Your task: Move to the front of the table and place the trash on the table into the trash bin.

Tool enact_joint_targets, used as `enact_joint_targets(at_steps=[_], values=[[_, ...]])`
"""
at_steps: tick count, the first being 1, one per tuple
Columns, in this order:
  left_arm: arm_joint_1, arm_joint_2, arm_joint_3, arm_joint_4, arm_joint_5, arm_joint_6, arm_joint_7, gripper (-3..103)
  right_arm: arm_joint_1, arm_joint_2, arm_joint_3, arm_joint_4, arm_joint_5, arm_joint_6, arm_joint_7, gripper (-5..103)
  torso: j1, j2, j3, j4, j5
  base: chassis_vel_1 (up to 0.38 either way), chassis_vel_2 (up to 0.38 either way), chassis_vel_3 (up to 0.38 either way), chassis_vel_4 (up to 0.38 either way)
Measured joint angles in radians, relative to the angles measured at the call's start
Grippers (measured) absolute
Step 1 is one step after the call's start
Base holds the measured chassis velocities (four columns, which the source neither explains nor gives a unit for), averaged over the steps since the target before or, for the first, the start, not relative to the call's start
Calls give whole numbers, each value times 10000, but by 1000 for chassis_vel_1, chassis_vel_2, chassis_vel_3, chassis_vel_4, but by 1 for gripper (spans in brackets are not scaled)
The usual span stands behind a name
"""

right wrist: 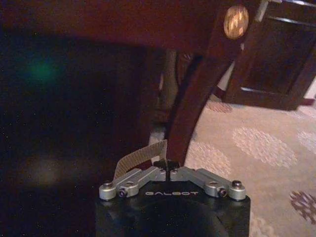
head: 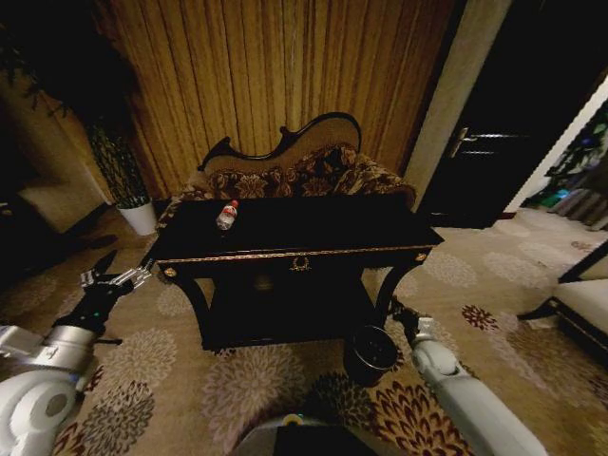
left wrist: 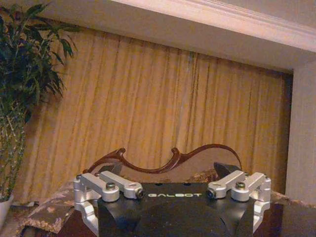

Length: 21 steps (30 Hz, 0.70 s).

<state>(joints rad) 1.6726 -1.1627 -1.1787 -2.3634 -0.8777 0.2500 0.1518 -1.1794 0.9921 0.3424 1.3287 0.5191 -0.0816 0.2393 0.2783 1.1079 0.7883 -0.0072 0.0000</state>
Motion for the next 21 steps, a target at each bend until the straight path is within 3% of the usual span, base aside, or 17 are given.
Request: enact_joint_targets(at_steps=[11,21], values=[[99,-61,-137,-67,-16,-23,-3,100,1605,353,-336,-2900,-580,65,51,0,0,0,0,2,-1,0,0,0,0],[85,-145,-55,-38,1,-36,4,100,1324,303,-64,-3529,-664,203,20,0,0,2,0,-1,-1,0,0,0,0]])
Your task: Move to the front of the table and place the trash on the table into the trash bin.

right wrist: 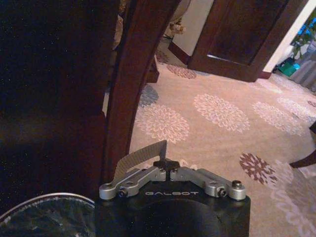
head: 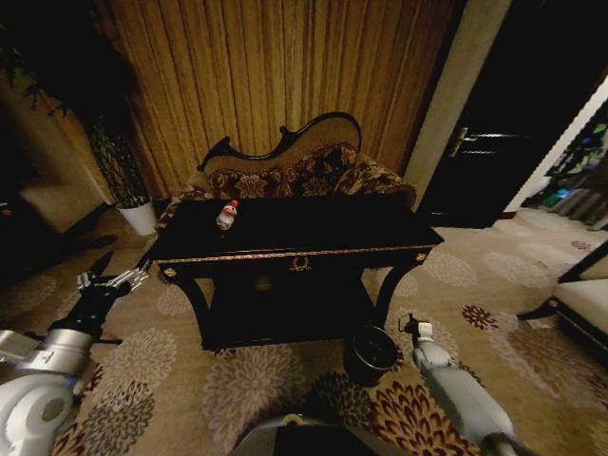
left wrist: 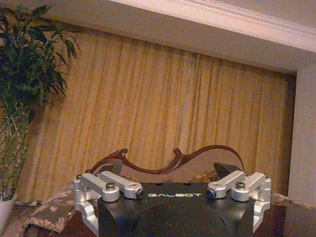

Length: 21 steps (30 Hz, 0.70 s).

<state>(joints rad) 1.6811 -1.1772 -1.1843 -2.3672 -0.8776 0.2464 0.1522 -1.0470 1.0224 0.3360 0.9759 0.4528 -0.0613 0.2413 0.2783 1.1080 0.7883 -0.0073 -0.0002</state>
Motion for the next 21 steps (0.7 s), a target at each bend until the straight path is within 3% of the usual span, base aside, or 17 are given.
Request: enact_joint_targets(at_steps=[15,21], values=[[13,-100,28,-38,14,0,64,100,-366,200,66,409,-225,39,-53,0,0,0,0,3,1,0,0,0,0],[96,-129,-70,8,13,-86,235,100,-584,204,185,516,-310,3,-90,27,0,0,-1,2,0,0,0,0,0]])
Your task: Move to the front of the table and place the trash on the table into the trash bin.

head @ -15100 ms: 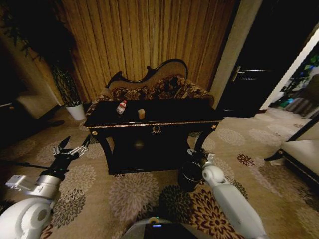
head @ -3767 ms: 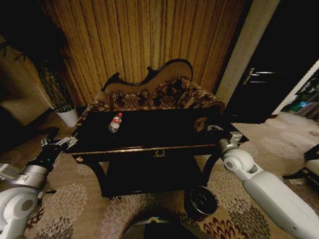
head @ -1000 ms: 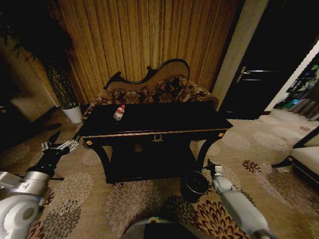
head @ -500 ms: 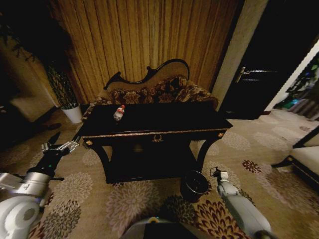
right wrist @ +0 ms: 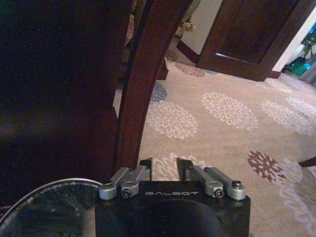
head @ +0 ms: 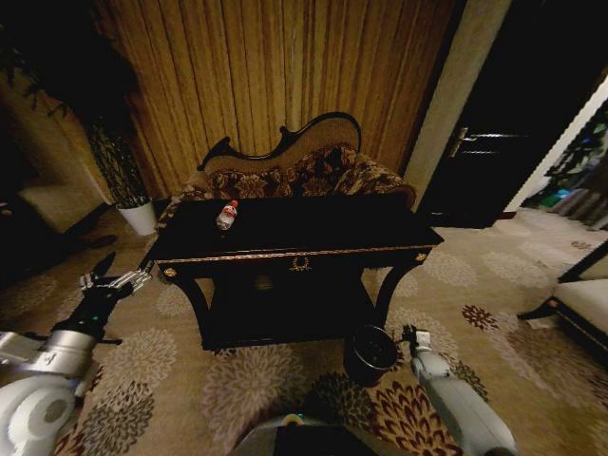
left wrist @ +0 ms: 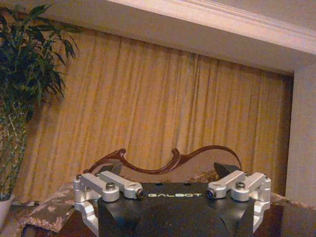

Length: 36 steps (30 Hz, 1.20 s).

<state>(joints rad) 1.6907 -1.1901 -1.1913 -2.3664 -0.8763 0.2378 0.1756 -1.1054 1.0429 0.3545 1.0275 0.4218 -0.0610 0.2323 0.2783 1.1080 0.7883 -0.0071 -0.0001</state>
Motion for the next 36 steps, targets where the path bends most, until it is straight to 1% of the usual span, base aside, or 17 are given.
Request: enact_joint_targets(at_steps=[2,5,6,7,8,10,12,13,14,15,18,20,21,22,32,36], values=[[0,-9,6,1,1,-7,3,100,-23,0,10,15,-13,-3,-6,27,0,0,0,0,0,0,0,0,0],[-5,-53,55,-2,14,-15,14,100,-113,-4,68,100,-42,-31,-20,44,0,0,0,0,0,0,0,0,0],[-5,-53,55,-2,14,-15,14,100,-113,-4,68,100,-42,-31,-20,44,0,0,0,0,0,0,0,0,0],[-6,-56,58,-3,16,-15,18,100,-134,-6,83,130,-41,-49,-22,50,0,0,0,0,1,0,0,0,0],[-8,-56,61,-2,18,-17,23,100,-157,-9,101,166,-40,-81,-27,50,0,0,0,0,1,0,0,0,0],[-9,-55,61,-2,18,-18,29,100,-218,-16,131,275,-29,-166,-42,61,0,0,0,0,1,0,0,0,0],[-8,-53,59,-1,18,-19,32,100,-243,-17,146,324,-22,-202,-49,61,0,0,0,0,1,0,0,0,0],[-8,-53,57,-1,19,-20,33,100,-251,-17,150,344,-22,-215,-51,71,0,0,0,0,0,0,0,0,0],[-5,-52,53,-1,19,-23,37,100,-260,-17,153,386,-20,-234,-58,77,0,0,0,0,1,0,0,0,0],[-5,-52,53,-1,19,-23,37,100,-260,-17,153,386,-20,-234,-58,77,0,0,0,0,1,0,0,0,0],[1,-50,35,-1,19,-29,42,100,-262,-17,154,467,-9,-278,-63,93,0,0,0,0,1,0,0,0,0],[4,-46,28,-1,18,-31,43,100,-263,-17,154,485,-4,-289,-64,93,0,-1,0,0,0,0,0,0,0],[7,-44,19,-1,18,-33,44,100,-268,-17,154,504,4,-299,-66,97,0,0,0,0,0,0,0,0,0],[11,-44,14,-1,17,-35,49,100,-274,-17,153,517,6,-302,-75,99,0,0,0,0,0,0,0,0,0],[33,-54,7,7,15,-43,79,100,-391,18,252,707,68,-323,-277,100,0,0,0,0,1,0,0,0,0],[11,-59,34,40,16,-45,75,100,-595,-2,434,1377,560,1,-681,100,0,-2,0,-2,2,0,0,0,0]])
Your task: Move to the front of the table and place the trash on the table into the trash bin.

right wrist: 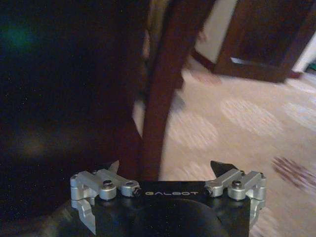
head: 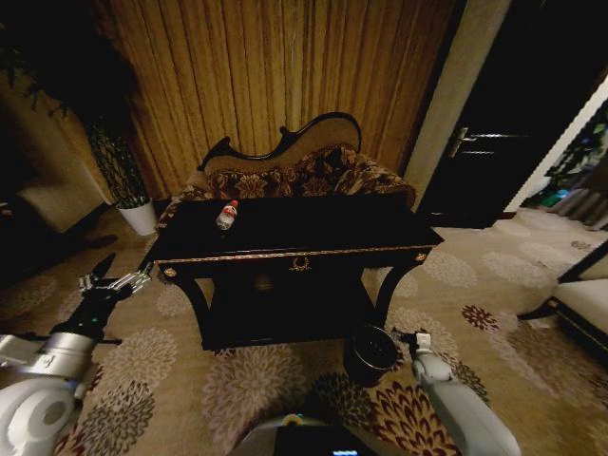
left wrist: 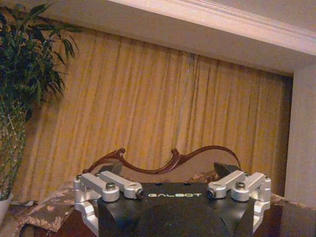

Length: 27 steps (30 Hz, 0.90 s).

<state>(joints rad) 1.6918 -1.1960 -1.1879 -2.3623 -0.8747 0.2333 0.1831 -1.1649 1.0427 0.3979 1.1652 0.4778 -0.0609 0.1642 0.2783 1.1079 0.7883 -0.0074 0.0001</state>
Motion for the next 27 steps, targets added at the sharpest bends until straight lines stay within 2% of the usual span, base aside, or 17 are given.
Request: enact_joint_targets(at_steps=[2,4,6,9,11,12,14,17,20,24,27], values=[[-15,4,27,13,4,-2,-4,100,-216,-67,133,930,616,198,-234,100,0,0,0,3,-1,0,0,0,0],[-20,6,34,13,4,-2,-4,100,-262,-89,164,1191,759,219,-274,100,0,0,0,3,0,0,0,0,0],[-31,11,54,14,6,-3,-7,100,-390,-211,267,2284,1060,376,-385,100,0,0,0,2,-4,0,0,0,0],[-31,10,63,13,9,-3,-8,100,-440,-301,283,2883,1032,513,-412,100,0,0,0,4,-2,0,0,0,0],[-30,-11,87,10,25,-3,-7,100,-616,-518,283,4269,852,573,-418,100,0,0,0,3,-3,0,0,0,0],[-30,-11,87,10,25,-3,-7,100,-616,-518,283,4269,852,573,-418,100,0,0,0,3,-3,0,0,0,0],[-49,-41,116,11,57,-3,-6,100,-782,-722,155,5535,816,418,-358,100,0,0,0,1,-2,0,0,0,0],[-51,-51,122,2,98,-3,-8,100,-831,-836,12,6243,902,216,-223,100,0,0,0,1,-3,0,0,0,0],[-11,-57,98,-153,172,-3,-14,100,-852,-1173,-513,8126,1317,-335,319,100,0,0,-1,3,-2,0,0,0,0],[18,-40,48,-244,190,-3,-46,100,-879,-1409,-802,9114,1709,-659,780,100,0,1,-1,3,-3,0,0,0,0],[37,-32,29,-288,191,-3,-65,100,-963,-1463,-807,9396,1721,-719,837,100,0,0,-1,1,-2,0,0,0,0]])
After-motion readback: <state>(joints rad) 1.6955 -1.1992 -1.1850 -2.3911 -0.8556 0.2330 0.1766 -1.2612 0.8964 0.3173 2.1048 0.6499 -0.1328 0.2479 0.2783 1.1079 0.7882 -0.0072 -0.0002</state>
